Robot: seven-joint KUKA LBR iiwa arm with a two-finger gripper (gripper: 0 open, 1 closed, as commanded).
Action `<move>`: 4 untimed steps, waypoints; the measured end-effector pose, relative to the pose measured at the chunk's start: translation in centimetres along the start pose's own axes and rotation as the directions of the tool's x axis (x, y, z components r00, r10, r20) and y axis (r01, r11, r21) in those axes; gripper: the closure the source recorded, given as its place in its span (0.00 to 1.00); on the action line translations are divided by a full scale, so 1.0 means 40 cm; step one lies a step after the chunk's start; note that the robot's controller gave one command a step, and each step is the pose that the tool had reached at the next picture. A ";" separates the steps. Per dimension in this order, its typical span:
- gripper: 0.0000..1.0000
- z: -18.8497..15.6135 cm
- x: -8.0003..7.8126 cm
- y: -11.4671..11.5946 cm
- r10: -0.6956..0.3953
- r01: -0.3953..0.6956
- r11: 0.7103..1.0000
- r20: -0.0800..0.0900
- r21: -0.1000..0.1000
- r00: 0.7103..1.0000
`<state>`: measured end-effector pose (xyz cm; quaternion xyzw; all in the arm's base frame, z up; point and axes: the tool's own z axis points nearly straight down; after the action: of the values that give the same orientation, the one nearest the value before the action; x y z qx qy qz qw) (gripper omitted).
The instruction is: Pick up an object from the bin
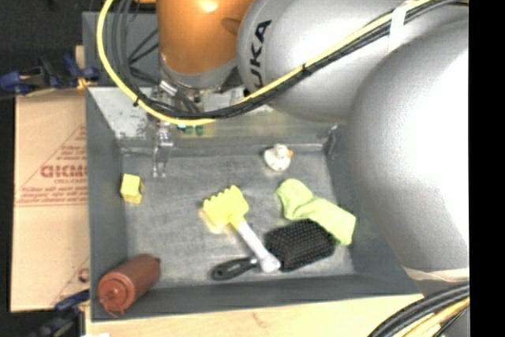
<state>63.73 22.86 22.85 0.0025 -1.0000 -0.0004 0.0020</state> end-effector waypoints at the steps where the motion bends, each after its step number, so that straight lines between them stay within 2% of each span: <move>1: 0.00 -0.014 -0.004 -0.003 0.004 -0.004 1.000 0.008 -0.002 1.000; 2: 0.00 0.137 -0.001 -0.005 -0.014 0.014 1.000 0.013 -0.003 1.000; 3: 0.00 0.252 0.046 -0.009 -0.137 0.137 0.991 0.008 0.002 0.991; 4: 0.00 0.285 0.061 -0.005 0.042 -0.042 0.999 0.004 -0.001 0.999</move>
Offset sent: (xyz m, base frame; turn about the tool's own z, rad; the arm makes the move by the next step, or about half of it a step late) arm -0.0058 -0.0031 -0.1585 -0.0456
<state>61.26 22.64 11.45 -0.0184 -0.9998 -0.0006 0.0000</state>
